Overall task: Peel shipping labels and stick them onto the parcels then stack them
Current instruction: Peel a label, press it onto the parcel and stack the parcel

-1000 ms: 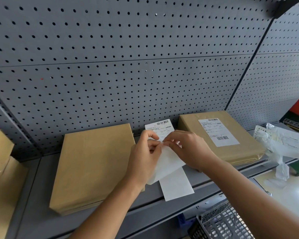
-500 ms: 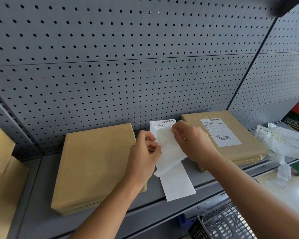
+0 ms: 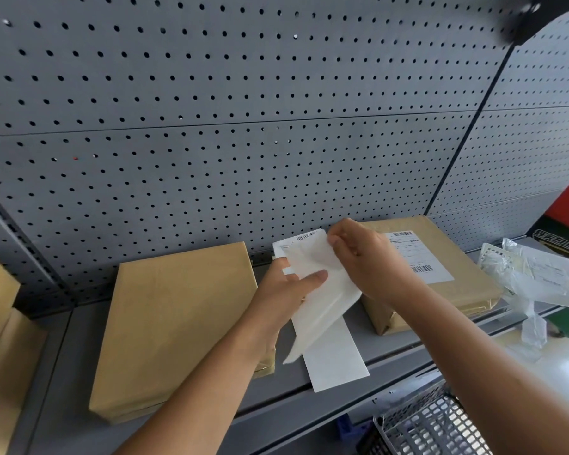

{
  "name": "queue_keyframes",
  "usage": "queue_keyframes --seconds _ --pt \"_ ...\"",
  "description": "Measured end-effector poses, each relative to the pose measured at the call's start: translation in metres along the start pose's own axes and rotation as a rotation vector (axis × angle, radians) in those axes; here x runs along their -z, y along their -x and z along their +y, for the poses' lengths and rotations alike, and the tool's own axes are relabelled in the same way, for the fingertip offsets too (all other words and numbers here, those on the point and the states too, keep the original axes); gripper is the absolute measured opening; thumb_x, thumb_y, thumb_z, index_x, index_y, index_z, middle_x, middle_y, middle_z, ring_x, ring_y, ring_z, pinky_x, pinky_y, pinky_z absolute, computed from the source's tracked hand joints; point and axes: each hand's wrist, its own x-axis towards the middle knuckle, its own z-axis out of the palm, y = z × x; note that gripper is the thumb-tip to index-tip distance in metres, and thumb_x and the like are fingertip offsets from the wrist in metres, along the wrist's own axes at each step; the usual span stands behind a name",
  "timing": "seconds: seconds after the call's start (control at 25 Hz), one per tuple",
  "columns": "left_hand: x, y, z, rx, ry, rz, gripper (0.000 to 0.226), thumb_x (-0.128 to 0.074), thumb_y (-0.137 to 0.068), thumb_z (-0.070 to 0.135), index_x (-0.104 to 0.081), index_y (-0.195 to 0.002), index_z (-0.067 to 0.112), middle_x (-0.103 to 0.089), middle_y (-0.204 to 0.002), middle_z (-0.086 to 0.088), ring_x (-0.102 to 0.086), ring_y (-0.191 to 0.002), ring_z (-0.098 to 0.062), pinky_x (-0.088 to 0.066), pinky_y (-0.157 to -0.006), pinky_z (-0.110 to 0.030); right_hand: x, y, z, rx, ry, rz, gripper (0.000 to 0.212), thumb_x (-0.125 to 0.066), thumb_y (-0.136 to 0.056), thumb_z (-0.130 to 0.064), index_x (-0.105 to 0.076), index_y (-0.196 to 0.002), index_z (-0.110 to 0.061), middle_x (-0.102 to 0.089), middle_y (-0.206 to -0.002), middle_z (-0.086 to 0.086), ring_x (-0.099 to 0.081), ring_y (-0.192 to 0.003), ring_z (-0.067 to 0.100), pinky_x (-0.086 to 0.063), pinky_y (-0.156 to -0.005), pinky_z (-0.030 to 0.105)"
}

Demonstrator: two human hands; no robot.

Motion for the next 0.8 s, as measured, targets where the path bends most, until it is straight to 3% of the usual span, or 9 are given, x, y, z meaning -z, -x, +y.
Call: queue_keyframes --seconds 0.12,0.2,0.32,0.44,0.52,0.56,0.64,0.72,0.8 --pt "-0.004 -0.003 0.002 -0.043 0.062 0.031 0.038 -0.078 -0.087 0.012 -0.066 -0.122 0.017 -0.08 -0.104 -0.004 -0.076 -0.097 -0.022 -0.059 -0.082 -0.032 0.006 0.005 0.001 -0.028 -0.069 -0.146 0.024 -0.049 -0.101 -0.04 -0.066 -0.098 -0.024 -0.07 -0.085 -0.013 -0.065 -0.084 0.009 -0.05 -0.073 0.03" --pt "-0.004 -0.006 0.0 -0.058 0.111 0.04 0.041 -0.079 -0.085 0.012 -0.066 -0.123 0.016 -0.08 -0.105 -0.004 -0.077 -0.097 -0.023 -0.059 -0.08 -0.031 0.007 0.011 0.005 -0.007 -0.068 -0.206 0.025 -0.053 -0.097 -0.047 -0.069 -0.103 -0.028 -0.07 -0.096 -0.018 -0.062 -0.092 -0.004 -0.049 -0.079 0.021" --pt "-0.004 -0.008 -0.002 -0.076 0.126 0.077 0.045 -0.083 -0.082 0.012 -0.064 -0.123 0.017 -0.081 -0.103 -0.003 -0.077 -0.094 -0.022 -0.06 -0.078 -0.032 0.006 0.017 0.01 0.048 0.054 -0.18 0.027 -0.066 -0.089 -0.047 -0.069 -0.108 -0.027 -0.068 -0.106 -0.013 -0.063 -0.095 0.0 -0.053 -0.082 0.026" --pt "-0.007 -0.007 -0.003 -0.131 0.081 0.084 0.045 -0.082 -0.084 0.014 -0.061 -0.124 0.017 -0.081 -0.098 -0.001 -0.077 -0.09 -0.015 -0.058 -0.074 -0.025 0.007 0.017 0.007 0.036 0.123 -0.193 0.019 -0.07 -0.089 -0.04 -0.069 -0.103 -0.027 -0.067 -0.103 -0.012 -0.062 -0.091 0.002 -0.053 -0.081 0.025" --pt "-0.01 -0.006 -0.004 -0.183 0.004 0.105 0.042 -0.08 -0.086 0.013 -0.059 -0.122 0.019 -0.081 -0.093 0.0 -0.076 -0.085 -0.013 -0.058 -0.077 -0.03 0.007 0.014 0.007 -0.029 0.102 -0.199 0.005 -0.068 -0.09 -0.035 -0.065 -0.087 -0.031 -0.066 -0.091 -0.017 -0.06 -0.08 -0.008 -0.048 -0.072 0.014" --pt "-0.011 -0.006 -0.005 -0.215 -0.033 0.116 0.041 -0.079 -0.086 0.012 -0.059 -0.12 0.02 -0.081 -0.091 0.0 -0.076 -0.082 -0.013 -0.057 -0.077 -0.031 0.006 0.012 0.007 -0.063 0.101 -0.184 0.013 -0.067 -0.09 -0.031 -0.061 -0.079 -0.031 -0.065 -0.084 -0.019 -0.058 -0.073 -0.011 -0.045 -0.066 0.011" --pt "-0.012 -0.006 -0.007 -0.256 -0.081 0.142 0.039 -0.079 -0.086 0.012 -0.058 -0.115 0.025 -0.08 -0.088 0.0 -0.075 -0.081 -0.016 -0.058 -0.077 -0.037 0.002 0.009 0.012 -0.094 0.095 -0.138 0.019 -0.065 -0.089 -0.029 -0.057 -0.073 -0.024 -0.067 -0.081 -0.015 -0.061 -0.073 -0.004 -0.05 -0.067 0.022" --pt "-0.01 -0.007 -0.009 -0.266 -0.112 0.166 0.037 -0.079 -0.086 0.013 -0.057 -0.111 0.029 -0.08 -0.087 0.003 -0.075 -0.08 -0.014 -0.06 -0.078 -0.04 0.0 0.008 0.015 -0.115 0.1 -0.104 0.02 -0.063 -0.09 -0.03 -0.058 -0.076 -0.017 -0.07 -0.082 -0.005 -0.066 -0.08 0.018 -0.056 -0.072 0.039" --pt "-0.009 -0.009 -0.013 -0.266 -0.16 0.175 0.036 -0.078 -0.088 0.016 -0.054 -0.11 0.032 -0.079 -0.091 0.004 -0.075 -0.084 -0.014 -0.061 -0.081 -0.045 0.002 0.005 0.019 -0.167 0.055 -0.086 0.015 -0.064 -0.091 -0.028 -0.061 -0.08 -0.018 -0.068 -0.081 -0.002 -0.064 -0.082 0.024 -0.054 -0.074 0.041"
